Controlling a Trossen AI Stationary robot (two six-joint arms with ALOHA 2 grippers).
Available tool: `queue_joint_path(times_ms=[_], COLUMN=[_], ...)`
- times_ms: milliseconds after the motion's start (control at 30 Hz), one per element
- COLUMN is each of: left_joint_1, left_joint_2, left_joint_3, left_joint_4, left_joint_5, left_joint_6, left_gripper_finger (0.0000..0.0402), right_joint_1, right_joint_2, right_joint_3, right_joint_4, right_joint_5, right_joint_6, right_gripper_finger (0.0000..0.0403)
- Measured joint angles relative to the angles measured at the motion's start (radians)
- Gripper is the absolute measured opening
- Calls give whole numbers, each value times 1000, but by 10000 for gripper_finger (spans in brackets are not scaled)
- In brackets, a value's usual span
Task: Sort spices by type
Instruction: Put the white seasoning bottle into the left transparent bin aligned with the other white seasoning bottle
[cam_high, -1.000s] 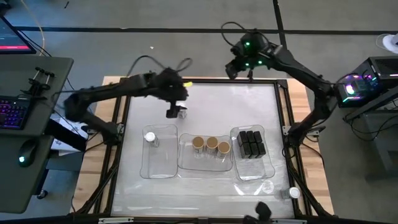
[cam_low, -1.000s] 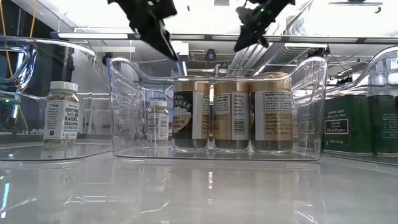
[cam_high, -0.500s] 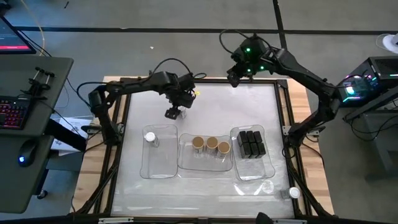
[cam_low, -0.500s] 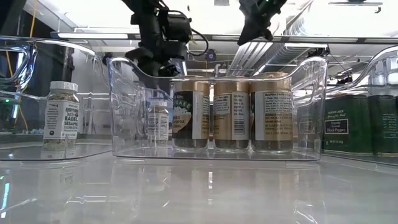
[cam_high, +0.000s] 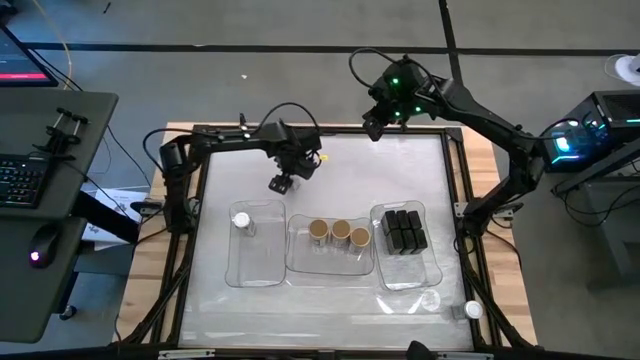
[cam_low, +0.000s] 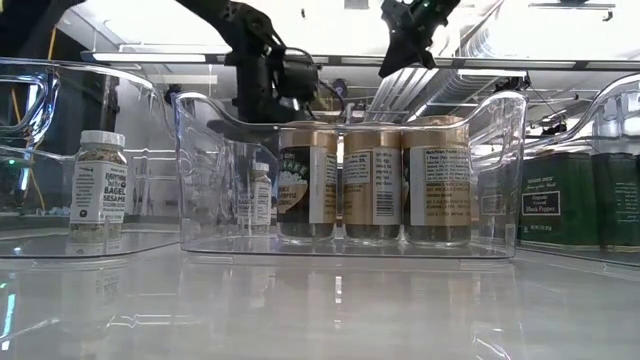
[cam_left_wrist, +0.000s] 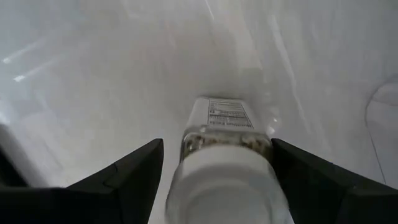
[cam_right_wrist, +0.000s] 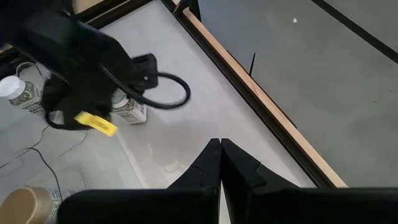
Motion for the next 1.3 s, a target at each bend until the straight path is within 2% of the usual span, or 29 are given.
queue_joint_path(times_ms=[233,333,467,533,700,867,1000,1133,1233,1300], left_joint_1=[-2,-2,-2,-2,28,25,-93,-293,-438,-502], left_joint_2=[30,30,26,14,-117,-348,-537,-637,-661,-664], left_joint_3=[-1,-1,0,-1,3,3,5,-11,-105,-192], left_joint_4=[-1,-2,-23,-33,-81,-121,-145,-265,-328,-268], left_joint_5=[-4,-3,-1,1,74,153,198,146,79,24], left_joint_6=[-43,-43,-68,-105,-278,-477,-587,-669,-745,-792], left_gripper_finger=[273,241,160,163,163,163,163,163,163,163], right_joint_1=[0,0,0,0,-7,-29,-47,-57,-60,-61], right_joint_2=[0,0,0,0,0,0,0,0,0,0], right_joint_3=[0,0,0,0,0,0,0,0,0,0], right_joint_4=[0,0,0,0,0,3,2,0,1,2], right_joint_5=[-1,-1,-2,-2,-2,-2,-2,-2,-8,-8], right_joint_6=[-2,-9,-16,-22,-50,-50,-51,-69,-68,-69], right_gripper_finger=[0,0,0,0,0,0,0,0,0,0])
